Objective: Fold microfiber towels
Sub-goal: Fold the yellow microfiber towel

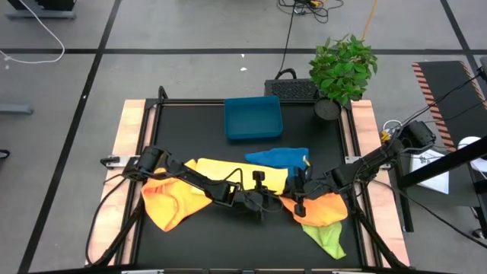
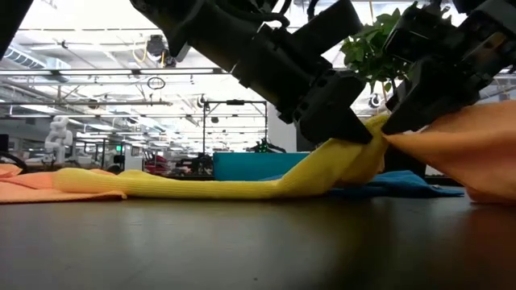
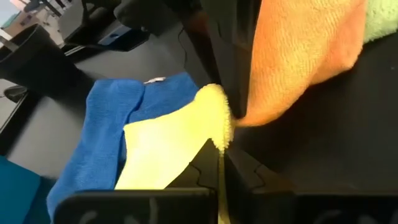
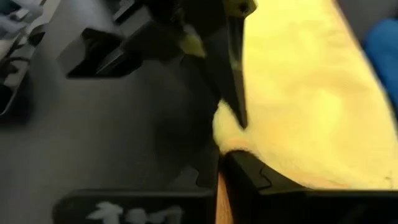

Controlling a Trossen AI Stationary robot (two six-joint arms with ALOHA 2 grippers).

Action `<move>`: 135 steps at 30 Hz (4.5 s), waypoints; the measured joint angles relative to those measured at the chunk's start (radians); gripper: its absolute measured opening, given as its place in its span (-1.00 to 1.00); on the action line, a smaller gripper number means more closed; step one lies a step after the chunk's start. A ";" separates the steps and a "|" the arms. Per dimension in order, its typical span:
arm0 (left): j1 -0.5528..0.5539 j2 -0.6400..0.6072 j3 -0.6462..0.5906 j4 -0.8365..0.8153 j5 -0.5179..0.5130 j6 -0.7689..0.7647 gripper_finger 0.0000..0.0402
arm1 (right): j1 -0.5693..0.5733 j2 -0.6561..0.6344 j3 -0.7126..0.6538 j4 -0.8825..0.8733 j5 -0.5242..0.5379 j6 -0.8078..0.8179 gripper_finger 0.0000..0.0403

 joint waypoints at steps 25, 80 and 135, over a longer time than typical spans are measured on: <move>-0.083 -0.171 0.000 -0.425 0.080 -0.077 -1.00 | 0.086 0.000 -0.001 -0.410 0.077 0.158 -0.27; 0.026 -0.239 0.000 -0.389 0.024 -0.215 -0.99 | -0.002 0.502 0.049 0.489 0.359 -0.263 -0.04; -0.048 -0.684 -0.001 -0.668 -0.093 -0.094 -0.99 | -0.006 -0.213 0.213 0.048 0.356 -0.506 -1.00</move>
